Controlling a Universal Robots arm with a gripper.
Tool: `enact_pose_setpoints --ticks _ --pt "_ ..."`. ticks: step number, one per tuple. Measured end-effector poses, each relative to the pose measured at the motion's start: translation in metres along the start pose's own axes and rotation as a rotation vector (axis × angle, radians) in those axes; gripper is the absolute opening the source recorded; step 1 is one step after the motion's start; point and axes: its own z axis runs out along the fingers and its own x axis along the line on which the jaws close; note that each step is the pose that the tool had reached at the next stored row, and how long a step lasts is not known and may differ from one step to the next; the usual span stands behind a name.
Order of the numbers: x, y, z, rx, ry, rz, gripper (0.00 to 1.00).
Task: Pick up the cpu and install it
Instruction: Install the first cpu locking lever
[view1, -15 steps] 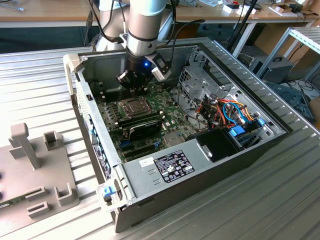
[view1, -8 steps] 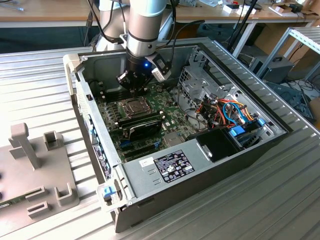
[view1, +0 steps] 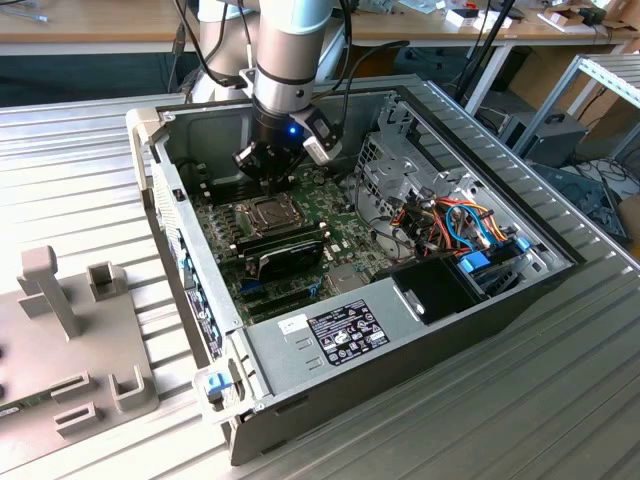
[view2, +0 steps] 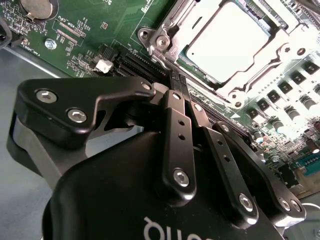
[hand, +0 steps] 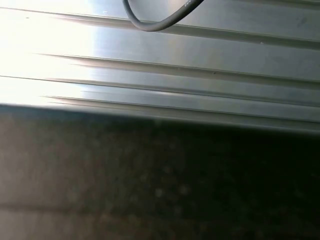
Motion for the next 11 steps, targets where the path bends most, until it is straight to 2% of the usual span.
enact_pose_setpoints --ticks 8,11 --pt "0.0 0.0 0.0008 0.0 0.0002 0.0 0.11" --pt "0.0 0.0001 0.0009 -0.0024 -0.0002 0.0 0.11"
